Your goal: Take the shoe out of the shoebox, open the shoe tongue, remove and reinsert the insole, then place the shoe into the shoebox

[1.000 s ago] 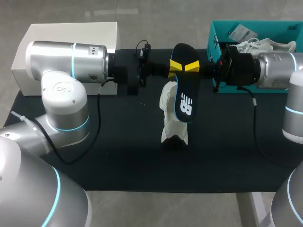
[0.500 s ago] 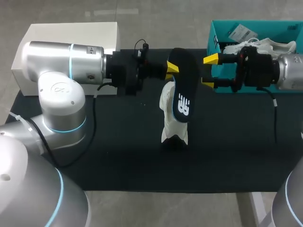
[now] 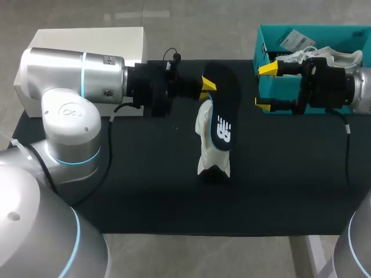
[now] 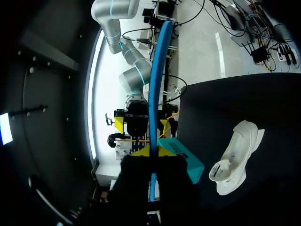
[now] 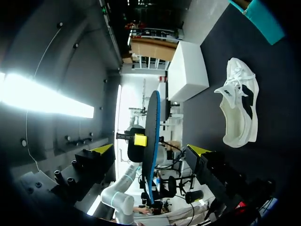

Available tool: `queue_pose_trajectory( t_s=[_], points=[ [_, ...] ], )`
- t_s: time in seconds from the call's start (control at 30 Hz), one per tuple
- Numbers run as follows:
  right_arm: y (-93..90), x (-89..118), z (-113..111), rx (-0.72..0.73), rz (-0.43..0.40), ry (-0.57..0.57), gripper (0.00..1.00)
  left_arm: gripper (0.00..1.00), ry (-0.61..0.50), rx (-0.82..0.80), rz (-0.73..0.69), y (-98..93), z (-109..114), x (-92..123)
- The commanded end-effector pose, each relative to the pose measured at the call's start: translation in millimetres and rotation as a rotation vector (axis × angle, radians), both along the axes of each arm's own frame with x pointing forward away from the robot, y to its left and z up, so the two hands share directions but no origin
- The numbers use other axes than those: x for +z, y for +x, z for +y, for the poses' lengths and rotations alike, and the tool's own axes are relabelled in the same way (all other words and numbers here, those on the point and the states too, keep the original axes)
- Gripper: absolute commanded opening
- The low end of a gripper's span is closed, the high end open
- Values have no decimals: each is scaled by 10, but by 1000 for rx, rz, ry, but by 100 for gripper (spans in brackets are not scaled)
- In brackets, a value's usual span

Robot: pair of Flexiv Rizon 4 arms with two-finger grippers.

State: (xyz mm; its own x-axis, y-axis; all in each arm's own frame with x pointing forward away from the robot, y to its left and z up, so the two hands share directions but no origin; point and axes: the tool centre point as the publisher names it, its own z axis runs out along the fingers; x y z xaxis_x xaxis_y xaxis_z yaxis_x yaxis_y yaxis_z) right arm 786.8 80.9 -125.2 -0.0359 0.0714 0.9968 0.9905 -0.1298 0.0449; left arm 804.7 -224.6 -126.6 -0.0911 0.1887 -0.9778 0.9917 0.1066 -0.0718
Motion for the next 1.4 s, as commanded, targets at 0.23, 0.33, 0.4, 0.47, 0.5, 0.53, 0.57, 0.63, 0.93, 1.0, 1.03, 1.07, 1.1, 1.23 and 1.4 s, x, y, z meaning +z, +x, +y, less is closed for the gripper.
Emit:
queue_pose_trajectory(
  t_s=[0.23,0.33,0.4,0.47,0.5,0.53,0.57,0.63,0.93,1.0,1.03,1.07,1.1,1.23,1.4],
  points=[
    [-153,-419,-807,-17,13,-344,100,0,-1,6,31,-53,44,20],
    [-166,-356,-1064,-45,-14,-399,100,0,4,5,34,-70,69,-6],
    [-172,-293,-1191,-41,-33,-462,100,0,7,5,37,-76,78,-19],
    [-175,-227,-1288,-37,-44,-526,100,0,12,3,40,-87,86,-29],
    [-176,-194,-1333,-33,-45,-548,100,0,13,2,40,-89,87,-30],
    [-182,-165,-1371,-32,-45,-562,100,0,14,2,42,-92,88,-30],
    [-183,-137,-1413,-25,-46,-587,100,0,14,1,43,-93,88,-30],
    [-187,-98,-1485,-7,-40,-629,100,0,14,-1,41,-94,89,-30],
    [-186,-5,-1722,-40,-24,-671,100,0,17,2,43,-87,125,-23],
    [-191,-15,-1746,-46,-23,-672,100,0,18,2,43,-85,129,-23],
    [-192,-18,-1750,-50,-20,-671,100,0,18,3,43,-85,129,-22],
    [-196,-24,-1749,-53,-19,-671,100,0,17,4,42,-85,131,-22],
    [-203,-33,-1738,-63,-7,-684,100,0,15,7,40,-86,132,-21],
    [-203,-33,-1738,-63,-7,-684,100,0,5,39,40,-80,132,-8],
    [-203,-33,-1738,-63,-7,-684,100,0,5,39,40,-80,132,-8]
  ],
)
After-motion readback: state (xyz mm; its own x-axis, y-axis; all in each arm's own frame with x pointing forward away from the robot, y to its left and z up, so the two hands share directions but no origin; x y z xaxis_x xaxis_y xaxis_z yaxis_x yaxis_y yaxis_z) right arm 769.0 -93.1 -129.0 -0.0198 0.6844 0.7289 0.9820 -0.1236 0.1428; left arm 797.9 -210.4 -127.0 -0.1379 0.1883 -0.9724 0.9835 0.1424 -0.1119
